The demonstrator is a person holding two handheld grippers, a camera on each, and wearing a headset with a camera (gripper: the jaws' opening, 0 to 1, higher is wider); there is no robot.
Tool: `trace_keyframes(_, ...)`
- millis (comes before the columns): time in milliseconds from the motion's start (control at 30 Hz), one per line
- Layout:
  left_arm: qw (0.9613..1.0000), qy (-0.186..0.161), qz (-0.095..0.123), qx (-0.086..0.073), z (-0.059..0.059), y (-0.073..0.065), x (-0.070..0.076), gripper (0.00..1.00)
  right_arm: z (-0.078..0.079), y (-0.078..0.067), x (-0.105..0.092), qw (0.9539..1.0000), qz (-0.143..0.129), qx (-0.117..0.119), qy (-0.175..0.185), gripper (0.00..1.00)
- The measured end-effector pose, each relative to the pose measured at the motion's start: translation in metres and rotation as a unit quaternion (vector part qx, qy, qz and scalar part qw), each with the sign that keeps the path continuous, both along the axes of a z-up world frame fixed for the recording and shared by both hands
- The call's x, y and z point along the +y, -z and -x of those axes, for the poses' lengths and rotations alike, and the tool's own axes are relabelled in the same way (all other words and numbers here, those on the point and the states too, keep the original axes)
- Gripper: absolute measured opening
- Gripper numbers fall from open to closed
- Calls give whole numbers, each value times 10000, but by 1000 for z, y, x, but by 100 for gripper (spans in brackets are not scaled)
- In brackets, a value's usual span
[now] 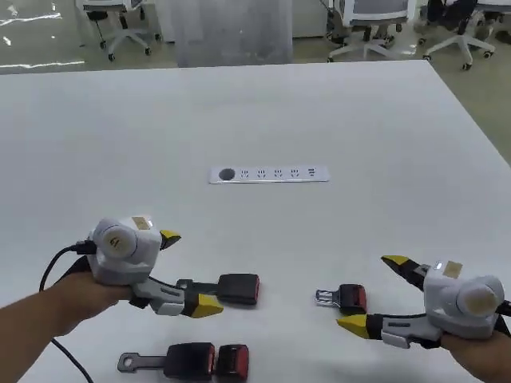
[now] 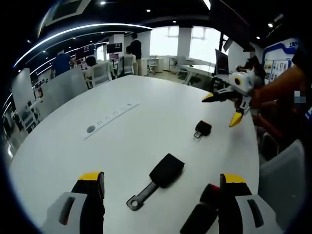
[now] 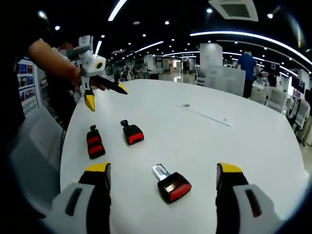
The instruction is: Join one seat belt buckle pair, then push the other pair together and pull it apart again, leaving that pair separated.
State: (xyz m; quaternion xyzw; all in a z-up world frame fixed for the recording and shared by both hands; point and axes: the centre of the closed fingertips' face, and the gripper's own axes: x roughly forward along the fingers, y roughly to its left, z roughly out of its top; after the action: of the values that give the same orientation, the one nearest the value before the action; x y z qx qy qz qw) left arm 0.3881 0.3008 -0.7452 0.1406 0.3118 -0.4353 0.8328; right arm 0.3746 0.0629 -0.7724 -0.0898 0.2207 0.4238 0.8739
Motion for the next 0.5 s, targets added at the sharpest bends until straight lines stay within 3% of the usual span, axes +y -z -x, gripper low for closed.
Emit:
trace_keyframes(67,9998,-13,65,-162,9,-8,3,100,6,-4,4,10000,-17,-16,-24,91)
trace_keyframes(300,9998,46,19,-214,45,-16,14,100,31,-15,22,9996,-6,-171,-242,91)
trace_keyframes(500,9994,-166,171,-249,76,-21,27,100,56,-23,36,9983,-40,-186,-548,94)
